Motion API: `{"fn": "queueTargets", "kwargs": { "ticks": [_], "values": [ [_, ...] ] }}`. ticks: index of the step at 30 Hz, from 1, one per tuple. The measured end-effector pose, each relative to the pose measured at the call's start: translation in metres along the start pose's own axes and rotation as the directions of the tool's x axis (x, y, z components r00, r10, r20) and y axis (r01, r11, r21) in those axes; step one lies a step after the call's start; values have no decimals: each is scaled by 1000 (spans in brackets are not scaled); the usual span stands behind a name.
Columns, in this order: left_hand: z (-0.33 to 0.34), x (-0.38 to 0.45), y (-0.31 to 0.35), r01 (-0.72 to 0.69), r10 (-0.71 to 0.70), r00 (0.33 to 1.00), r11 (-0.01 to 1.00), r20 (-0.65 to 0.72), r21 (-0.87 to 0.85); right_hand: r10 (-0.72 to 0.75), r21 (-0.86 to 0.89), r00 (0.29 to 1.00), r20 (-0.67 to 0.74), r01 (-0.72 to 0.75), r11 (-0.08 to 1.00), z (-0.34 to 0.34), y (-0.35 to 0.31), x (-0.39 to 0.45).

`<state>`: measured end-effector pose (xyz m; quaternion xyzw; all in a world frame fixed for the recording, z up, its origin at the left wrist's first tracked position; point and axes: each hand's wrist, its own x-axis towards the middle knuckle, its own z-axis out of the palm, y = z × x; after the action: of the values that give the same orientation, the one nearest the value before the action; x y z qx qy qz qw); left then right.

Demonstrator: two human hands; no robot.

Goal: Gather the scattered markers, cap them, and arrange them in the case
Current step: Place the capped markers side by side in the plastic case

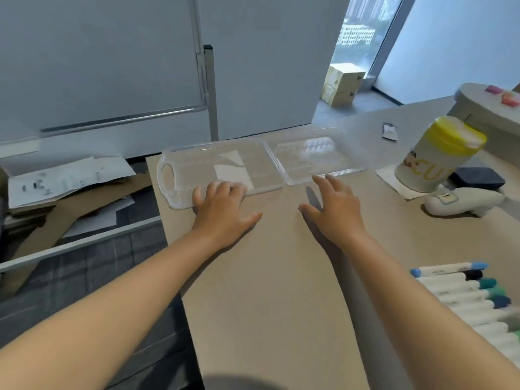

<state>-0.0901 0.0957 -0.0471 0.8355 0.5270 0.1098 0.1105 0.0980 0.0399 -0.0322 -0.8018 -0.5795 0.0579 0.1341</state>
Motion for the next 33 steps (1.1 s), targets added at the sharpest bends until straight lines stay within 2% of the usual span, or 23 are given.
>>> {"fn": "queueTargets", "kwargs": {
  "ticks": [3, 7, 11, 13, 16, 21, 24, 29, 33],
  "values": [
    [-8, 6, -18, 1, -2, 1000, 998, -16, -61, -22, -34, 1000, 6, 22, 999, 2, -1, 20],
    [-14, 18, -34, 83, -89, 994, 992, -63, -96, -11, 32, 998, -61, 13, 999, 6, 4, 40],
    [-16, 33, -41, 153, -168, 979, 980, -115, -127, -23, 66, 998, -59, 26, 998, 5, 3, 47],
    [-17, 41, -44, 143, -163, 977, 979, -137, -143, -45, 30, 991, -125, 49, 998, 3, -1, 46],
    [-17, 54, -48, 79, -114, 977, 978, -182, -191, -63, -38, 952, -301, 54, 998, -3, -7, 42],
    [-31, 73, -51, -85, 45, 984, 968, -170, -235, -15, -179, 942, -334, -48, 983, -22, -19, 26],
    [-43, 80, -52, -220, 184, 971, 938, -152, -267, 86, -182, 927, -364, -161, 970, -35, -32, 0],
    [-53, 70, -22, -415, 408, 907, 827, -102, -380, 311, -177, 818, -484, -439, 881, -57, -46, -77],
    [-47, 29, 17, -542, 591, 806, 703, -46, -460, 474, -192, 714, -516, -635, 748, -67, -49, -160]
  ]
}}
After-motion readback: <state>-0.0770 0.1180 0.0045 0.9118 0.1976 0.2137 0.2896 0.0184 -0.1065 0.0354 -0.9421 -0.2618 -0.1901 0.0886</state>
